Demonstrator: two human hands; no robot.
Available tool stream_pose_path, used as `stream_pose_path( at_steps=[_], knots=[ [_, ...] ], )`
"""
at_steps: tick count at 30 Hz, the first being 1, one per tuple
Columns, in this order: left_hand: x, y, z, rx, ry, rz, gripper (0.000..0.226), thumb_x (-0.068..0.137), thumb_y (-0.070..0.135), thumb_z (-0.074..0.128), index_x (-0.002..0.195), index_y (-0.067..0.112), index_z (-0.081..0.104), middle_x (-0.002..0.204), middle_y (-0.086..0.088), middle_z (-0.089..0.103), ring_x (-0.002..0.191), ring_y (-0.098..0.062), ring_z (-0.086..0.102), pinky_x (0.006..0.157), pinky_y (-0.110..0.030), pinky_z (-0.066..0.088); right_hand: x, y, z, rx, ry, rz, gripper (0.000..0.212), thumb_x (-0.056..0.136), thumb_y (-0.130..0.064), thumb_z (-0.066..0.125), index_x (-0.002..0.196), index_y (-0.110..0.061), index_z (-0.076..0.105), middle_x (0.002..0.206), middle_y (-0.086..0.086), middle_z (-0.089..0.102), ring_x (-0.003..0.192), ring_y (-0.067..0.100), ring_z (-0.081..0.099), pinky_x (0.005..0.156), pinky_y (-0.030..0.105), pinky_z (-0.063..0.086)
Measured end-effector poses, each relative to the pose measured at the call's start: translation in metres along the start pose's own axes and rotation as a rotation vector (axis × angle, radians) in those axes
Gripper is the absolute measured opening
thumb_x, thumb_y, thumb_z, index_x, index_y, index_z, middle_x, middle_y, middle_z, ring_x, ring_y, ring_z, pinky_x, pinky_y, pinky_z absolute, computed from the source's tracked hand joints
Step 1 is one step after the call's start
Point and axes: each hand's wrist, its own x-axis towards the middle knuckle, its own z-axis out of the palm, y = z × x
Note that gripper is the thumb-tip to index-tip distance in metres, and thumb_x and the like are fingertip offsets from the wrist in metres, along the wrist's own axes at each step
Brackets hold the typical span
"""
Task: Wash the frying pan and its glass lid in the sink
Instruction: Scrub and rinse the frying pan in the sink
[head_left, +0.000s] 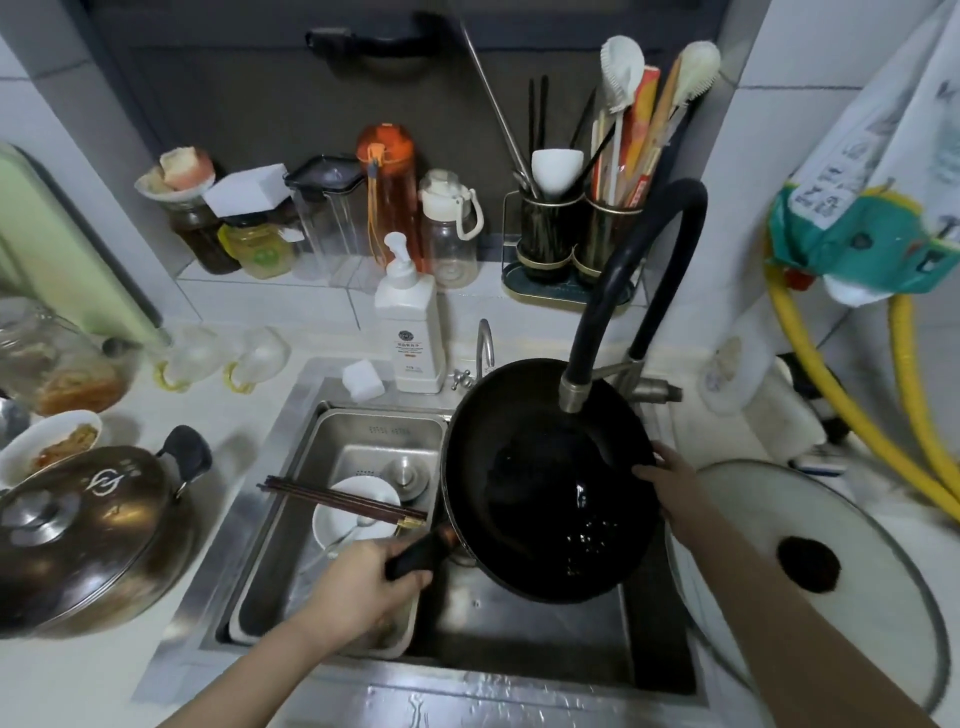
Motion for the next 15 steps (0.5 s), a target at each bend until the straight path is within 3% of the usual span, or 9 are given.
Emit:
stream_pose_path(
  at_steps=[1, 4, 7, 9, 13, 15],
  knots=[
    [-0.002, -0.003, -0.006, 0.041, -0.009, 0.014, 0.013, 0.079, 0.036, 0.070, 0.076, 0.045, 0.061, 0.047, 0.026, 0.055, 0.045, 0.008, 0.050, 0.052, -0.013, 0.038, -0.006, 0.004, 0.003, 0.032, -0.009, 0.034, 0.045, 0.087, 0.004, 0.051, 0.128, -0.014, 0.048, 0.110, 0.012, 0.060, 0.072, 0.015, 0.063, 0.058, 0.026, 0.050],
    [-0.008, -0.012, -0.022, 0.142, -0.041, 0.057, 0.024, 0.081, 0.034, 0.068, 0.067, 0.045, 0.053, 0.051, 0.033, 0.055, 0.050, 0.009, 0.052, 0.051, -0.011, 0.037, -0.030, 0.008, 0.011, 0.060, -0.015, 0.095, 0.057, 0.088, -0.002, 0.054, 0.139, -0.021, 0.037, 0.122, 0.002, 0.053, 0.097, 0.021, 0.056, 0.082, 0.035, 0.049],
    [-0.015, -0.022, -0.034, 0.254, -0.009, 0.100, 0.006, 0.080, 0.044, 0.065, 0.084, 0.040, 0.063, 0.060, 0.034, 0.057, 0.056, 0.001, 0.054, 0.055, -0.011, 0.038, -0.046, 0.003, 0.016, -0.010, -0.031, 0.026, 0.060, 0.086, 0.002, 0.052, 0.139, -0.022, 0.036, 0.127, -0.003, 0.050, 0.107, 0.021, 0.053, 0.092, 0.037, 0.047],
    [-0.017, -0.028, -0.040, 0.306, 0.030, 0.133, 0.022, 0.079, 0.049, 0.062, 0.097, 0.036, 0.063, 0.063, 0.018, 0.061, 0.061, -0.005, 0.056, 0.057, -0.013, 0.039, -0.054, 0.000, 0.019, -0.098, -0.056, -0.048, 0.073, 0.081, 0.003, 0.053, 0.144, -0.024, 0.029, 0.138, 0.006, 0.049, 0.117, 0.024, 0.052, 0.102, 0.043, 0.044],
    [-0.016, -0.036, -0.049, 0.398, 0.034, 0.247, 0.030, 0.080, 0.052, 0.058, 0.107, 0.040, 0.060, 0.076, 0.009, 0.066, 0.084, -0.013, 0.066, 0.063, -0.025, 0.042, -0.088, -0.026, 0.034, -0.274, -0.048, -0.238, 0.075, 0.084, 0.011, 0.048, 0.146, -0.021, 0.021, 0.133, -0.005, 0.042, 0.120, 0.012, 0.042, 0.100, 0.024, 0.036],
    [-0.015, -0.038, -0.055, 0.466, 0.045, 0.302, 0.032, 0.082, 0.052, 0.056, 0.112, 0.042, 0.057, 0.094, 0.009, 0.071, 0.093, -0.015, 0.066, 0.067, -0.027, 0.043, -0.091, -0.034, 0.043, -0.378, -0.006, -0.344, 0.076, 0.084, 0.008, 0.052, 0.148, -0.016, 0.017, 0.144, 0.000, 0.035, 0.133, 0.015, 0.032, 0.109, 0.025, 0.027]
  ],
)
